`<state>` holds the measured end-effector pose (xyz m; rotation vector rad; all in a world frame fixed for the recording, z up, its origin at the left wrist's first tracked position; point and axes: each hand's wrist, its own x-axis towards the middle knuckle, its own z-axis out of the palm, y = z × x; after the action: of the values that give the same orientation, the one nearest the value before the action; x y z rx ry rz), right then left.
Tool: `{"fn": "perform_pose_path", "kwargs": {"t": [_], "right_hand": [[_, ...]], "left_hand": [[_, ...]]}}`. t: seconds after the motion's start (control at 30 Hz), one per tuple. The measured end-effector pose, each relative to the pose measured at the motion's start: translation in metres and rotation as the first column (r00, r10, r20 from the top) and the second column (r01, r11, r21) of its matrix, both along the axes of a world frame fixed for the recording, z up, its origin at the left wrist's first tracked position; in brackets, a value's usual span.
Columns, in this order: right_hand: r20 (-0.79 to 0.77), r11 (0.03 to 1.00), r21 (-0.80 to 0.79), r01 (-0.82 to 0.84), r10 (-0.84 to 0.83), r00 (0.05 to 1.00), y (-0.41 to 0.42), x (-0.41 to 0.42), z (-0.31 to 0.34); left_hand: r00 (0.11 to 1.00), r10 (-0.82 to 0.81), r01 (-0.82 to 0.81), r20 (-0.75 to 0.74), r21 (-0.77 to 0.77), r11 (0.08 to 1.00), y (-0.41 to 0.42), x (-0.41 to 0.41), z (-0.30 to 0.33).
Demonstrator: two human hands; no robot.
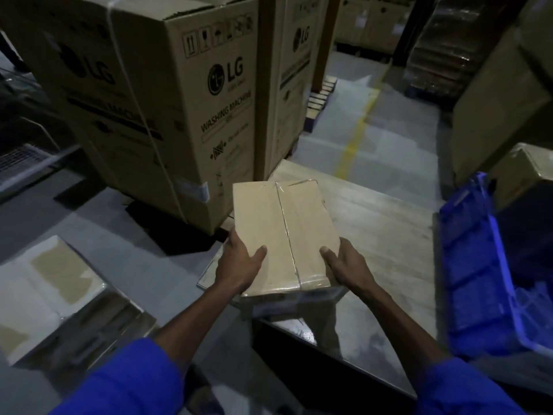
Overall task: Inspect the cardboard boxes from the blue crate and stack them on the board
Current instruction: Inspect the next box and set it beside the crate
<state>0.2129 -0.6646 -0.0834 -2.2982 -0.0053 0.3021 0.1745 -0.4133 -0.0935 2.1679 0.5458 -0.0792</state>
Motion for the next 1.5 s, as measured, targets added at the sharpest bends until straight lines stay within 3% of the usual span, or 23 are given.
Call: {"fn": "perform_pose_path", "kwargs": {"t": [0.13,0.27,0.33,0.5,0.63,0.73,0.9,1.1,1.17,1.3,1.37,1.43,1.5], "right_hand": [[0.047,0.996,-0.087,-0.012,0.016,0.999,0.003,0.015,0.005],[0.266,0.923,-0.378,0.066,0.04,0.963,0.016,0.027,0.011],[0.288,0.896,-0.441,0.053,0.086,0.954,0.032,0.026,0.013],[0.157,0.849,-0.519,-0.097,0.206,0.966,0.065,0.01,-0.002],[0.195,0.806,-0.575,-0.144,0.306,0.932,0.047,0.007,-0.019],[0.206,0.773,-0.612,-0.168,0.361,0.91,0.033,0.008,-0.023],[0.209,0.758,-0.62,-0.204,0.41,0.888,0.02,0.011,-0.021],[0.203,0.714,-0.639,-0.284,0.513,0.834,-0.036,0.018,-0.02],[0.206,0.772,-0.581,-0.258,0.446,0.871,-0.055,0.017,-0.021],[0.242,0.926,-0.352,-0.137,0.231,0.942,-0.078,0.005,-0.019],[0.252,0.988,-0.15,-0.038,0.076,0.965,-0.069,0.002,-0.011],[0.264,0.992,0.041,0.119,-0.125,0.956,-0.053,0.005,-0.008],[0.352,0.952,0.045,0.302,-0.298,0.887,-0.041,0.01,-0.013]], "left_hand": [[0.998,-0.057,0.056,0.012,0.06,0.997,-0.002,0.004,-0.003],[0.995,-0.079,0.084,-0.054,0.111,0.99,-0.02,0.015,0.0],[0.996,-0.017,0.022,-0.09,0.053,0.998,-0.033,0.021,0.006],[0.993,0.036,-0.056,-0.108,-0.181,0.982,-0.069,0.043,0.013],[0.988,0.091,-0.12,-0.123,-0.261,0.958,-0.089,0.048,0.018],[0.995,0.09,-0.095,-0.04,-0.165,0.982,-0.086,0.045,0.021],[0.998,0.009,-0.017,0.055,0.146,0.989,-0.048,0.057,0.016],[0.988,-0.123,0.09,0.092,0.299,0.95,-0.006,0.098,0.019],[0.981,-0.18,0.151,0.07,0.309,0.939,0.003,0.119,0.021],[0.951,-0.308,0.308,-0.009,0.067,0.949,0.016,0.151,0.015],[0.914,-0.404,0.403,-0.046,-0.031,0.915,0.016,0.155,0.006],[0.903,-0.428,0.42,-0.041,-0.132,0.898,0.013,0.153,-0.002],[0.926,-0.378,0.373,0.004,-0.178,0.911,0.011,0.151,-0.005]]}}
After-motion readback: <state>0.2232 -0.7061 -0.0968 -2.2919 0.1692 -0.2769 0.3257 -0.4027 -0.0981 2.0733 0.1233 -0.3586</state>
